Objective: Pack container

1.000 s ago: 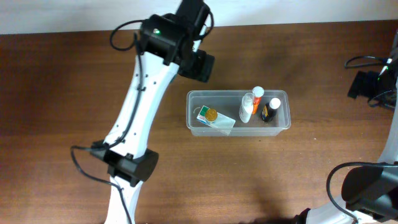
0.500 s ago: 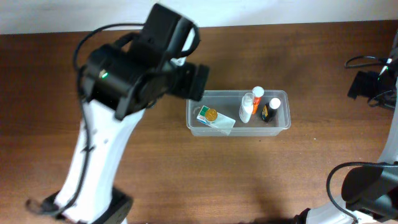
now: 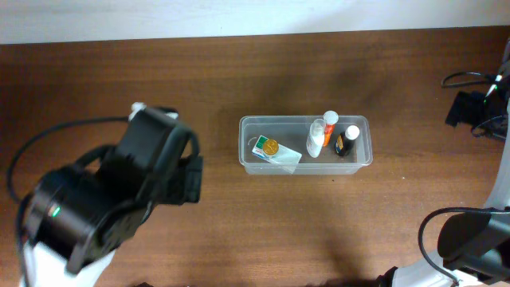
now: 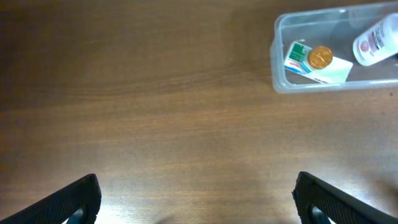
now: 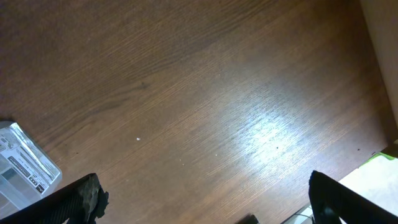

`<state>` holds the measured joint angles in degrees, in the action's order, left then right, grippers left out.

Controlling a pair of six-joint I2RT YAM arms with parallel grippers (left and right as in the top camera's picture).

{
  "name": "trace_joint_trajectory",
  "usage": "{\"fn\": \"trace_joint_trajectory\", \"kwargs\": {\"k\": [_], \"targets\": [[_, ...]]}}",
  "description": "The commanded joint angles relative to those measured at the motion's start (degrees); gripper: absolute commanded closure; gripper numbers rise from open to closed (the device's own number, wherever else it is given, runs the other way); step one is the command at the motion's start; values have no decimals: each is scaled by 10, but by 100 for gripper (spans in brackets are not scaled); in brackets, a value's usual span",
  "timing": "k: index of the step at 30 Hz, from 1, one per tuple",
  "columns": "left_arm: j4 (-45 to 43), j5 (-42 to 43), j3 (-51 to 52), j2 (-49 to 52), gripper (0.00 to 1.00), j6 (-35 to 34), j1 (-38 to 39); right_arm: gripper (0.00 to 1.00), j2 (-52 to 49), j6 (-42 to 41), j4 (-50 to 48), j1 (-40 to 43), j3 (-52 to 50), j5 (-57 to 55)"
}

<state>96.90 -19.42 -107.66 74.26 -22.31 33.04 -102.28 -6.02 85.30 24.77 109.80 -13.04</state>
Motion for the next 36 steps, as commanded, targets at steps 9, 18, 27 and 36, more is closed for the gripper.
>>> {"fn": "trace_joint_trajectory", "kwargs": {"k": [9,18,27,36], "targets": [[-2,-23,14,-23,1,-27,-2,2,5,-4,0,0,-2,-5],[-37,-5,75,-26,1,-24,-2,2,5,-4,0,0,-2,-5],[-389,37,380,-170,1,207,-37,2,5,-4,0,0,-2,-5],[-654,165,679,-381,1,303,-180,2,5,-4,0,0,-2,-5]]}}
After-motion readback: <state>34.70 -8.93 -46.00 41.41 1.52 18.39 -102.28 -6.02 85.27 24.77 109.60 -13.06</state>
